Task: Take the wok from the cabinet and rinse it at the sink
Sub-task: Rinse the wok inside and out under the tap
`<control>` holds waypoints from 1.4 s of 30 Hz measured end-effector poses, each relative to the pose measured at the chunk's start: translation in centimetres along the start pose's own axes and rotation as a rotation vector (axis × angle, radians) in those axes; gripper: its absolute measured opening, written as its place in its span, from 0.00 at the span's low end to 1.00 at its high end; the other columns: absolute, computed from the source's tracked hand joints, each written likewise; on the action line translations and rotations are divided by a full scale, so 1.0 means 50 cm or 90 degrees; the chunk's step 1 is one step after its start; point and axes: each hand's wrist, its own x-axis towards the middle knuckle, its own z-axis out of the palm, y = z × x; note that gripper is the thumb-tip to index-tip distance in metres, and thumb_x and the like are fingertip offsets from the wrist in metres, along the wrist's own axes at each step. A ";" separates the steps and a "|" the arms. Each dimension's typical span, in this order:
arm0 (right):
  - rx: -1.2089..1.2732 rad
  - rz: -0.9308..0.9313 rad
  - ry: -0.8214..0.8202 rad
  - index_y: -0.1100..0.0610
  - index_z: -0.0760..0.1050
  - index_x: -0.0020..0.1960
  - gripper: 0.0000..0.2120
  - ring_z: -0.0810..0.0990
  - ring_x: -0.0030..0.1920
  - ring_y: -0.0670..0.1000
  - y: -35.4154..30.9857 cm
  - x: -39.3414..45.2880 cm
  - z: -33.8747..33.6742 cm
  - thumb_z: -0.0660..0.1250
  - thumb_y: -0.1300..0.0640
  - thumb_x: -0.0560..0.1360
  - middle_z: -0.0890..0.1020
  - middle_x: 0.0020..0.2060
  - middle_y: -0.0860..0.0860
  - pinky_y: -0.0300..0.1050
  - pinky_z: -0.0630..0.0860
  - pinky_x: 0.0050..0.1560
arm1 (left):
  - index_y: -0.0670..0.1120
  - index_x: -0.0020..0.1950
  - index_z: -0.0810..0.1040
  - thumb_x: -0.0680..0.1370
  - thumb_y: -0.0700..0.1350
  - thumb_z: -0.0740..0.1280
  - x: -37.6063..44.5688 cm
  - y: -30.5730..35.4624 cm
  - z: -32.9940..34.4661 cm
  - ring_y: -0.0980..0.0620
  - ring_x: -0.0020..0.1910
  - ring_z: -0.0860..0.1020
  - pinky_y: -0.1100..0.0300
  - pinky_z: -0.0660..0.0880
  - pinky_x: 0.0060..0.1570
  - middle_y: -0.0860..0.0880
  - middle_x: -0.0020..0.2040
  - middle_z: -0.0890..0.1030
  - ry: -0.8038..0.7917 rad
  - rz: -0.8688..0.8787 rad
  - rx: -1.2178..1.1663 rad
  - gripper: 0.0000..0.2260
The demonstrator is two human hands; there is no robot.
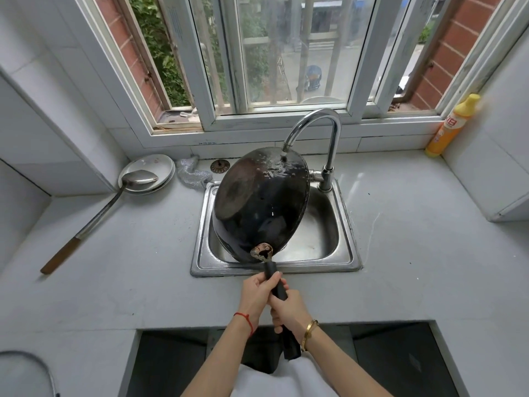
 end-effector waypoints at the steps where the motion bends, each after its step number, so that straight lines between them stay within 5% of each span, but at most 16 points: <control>1: -0.015 -0.010 0.009 0.59 0.72 0.40 0.11 0.68 0.20 0.47 -0.001 0.001 0.002 0.65 0.54 0.78 0.70 0.21 0.50 0.38 0.68 0.23 | 0.40 0.46 0.81 0.78 0.39 0.68 0.000 0.000 -0.002 0.49 0.40 0.82 0.60 0.79 0.44 0.45 0.38 0.83 0.001 -0.002 -0.008 0.05; 12: -0.079 -0.058 0.043 0.57 0.73 0.49 0.05 0.70 0.20 0.48 -0.001 0.007 0.014 0.65 0.55 0.77 0.73 0.24 0.52 0.39 0.70 0.21 | 0.35 0.56 0.79 0.80 0.40 0.65 0.013 -0.014 -0.019 0.48 0.43 0.82 0.59 0.78 0.47 0.41 0.43 0.83 0.000 -0.009 -0.047 0.10; 26: -0.222 -0.171 0.177 0.52 0.75 0.32 0.13 0.73 0.27 0.43 -0.004 0.026 -0.006 0.67 0.55 0.75 0.75 0.26 0.47 0.29 0.65 0.22 | 0.35 0.62 0.75 0.83 0.41 0.59 0.035 -0.005 0.006 0.45 0.54 0.84 0.60 0.79 0.52 0.39 0.55 0.84 -0.059 -0.008 -0.088 0.13; 32: -0.260 -0.184 0.250 0.56 0.80 0.38 0.10 0.80 0.34 0.51 0.004 0.035 -0.016 0.65 0.52 0.74 0.82 0.32 0.51 0.45 0.75 0.33 | 0.37 0.56 0.80 0.80 0.38 0.65 0.038 0.002 0.026 0.45 0.54 0.84 0.55 0.78 0.60 0.39 0.55 0.84 -0.080 -0.003 -0.056 0.08; 36: -0.307 -0.189 0.309 0.54 0.81 0.50 0.10 0.83 0.43 0.54 0.005 0.035 -0.023 0.66 0.53 0.72 0.85 0.40 0.52 0.43 0.76 0.38 | 0.41 0.51 0.82 0.72 0.33 0.73 0.043 0.004 0.035 0.44 0.57 0.82 0.54 0.77 0.61 0.40 0.53 0.85 -0.094 0.000 -0.008 0.09; 42: -0.272 -0.188 0.330 0.54 0.81 0.51 0.11 0.83 0.44 0.55 -0.003 0.040 -0.024 0.66 0.52 0.71 0.85 0.41 0.53 0.49 0.80 0.43 | 0.38 0.58 0.79 0.73 0.33 0.72 0.061 0.012 0.034 0.49 0.56 0.83 0.66 0.78 0.50 0.42 0.55 0.85 -0.135 -0.009 0.007 0.15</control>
